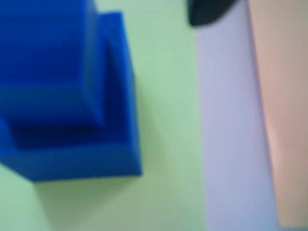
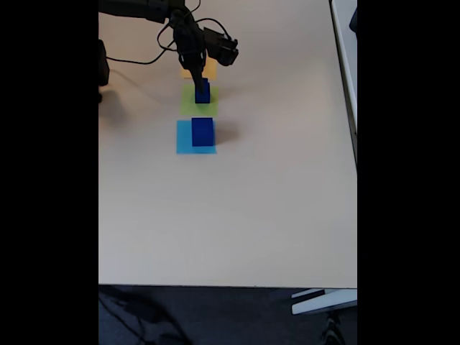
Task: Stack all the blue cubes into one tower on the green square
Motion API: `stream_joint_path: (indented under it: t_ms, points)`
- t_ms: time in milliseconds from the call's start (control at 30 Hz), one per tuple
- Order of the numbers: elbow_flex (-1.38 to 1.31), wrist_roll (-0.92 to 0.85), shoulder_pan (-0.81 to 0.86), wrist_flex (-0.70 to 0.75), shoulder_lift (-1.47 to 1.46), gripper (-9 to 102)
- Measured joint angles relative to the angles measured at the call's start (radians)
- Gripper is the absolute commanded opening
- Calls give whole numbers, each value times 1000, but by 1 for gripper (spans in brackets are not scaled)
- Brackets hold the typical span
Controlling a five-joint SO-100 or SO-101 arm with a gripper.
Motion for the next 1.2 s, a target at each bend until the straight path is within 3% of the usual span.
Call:
stream_joint_path:
  t_ms: [300,600,1200]
  points:
    - [55,-17,17,-44,5,30]
    - [55,-29,31,-48,5,15]
    - [55,-52,41,-57,5,2]
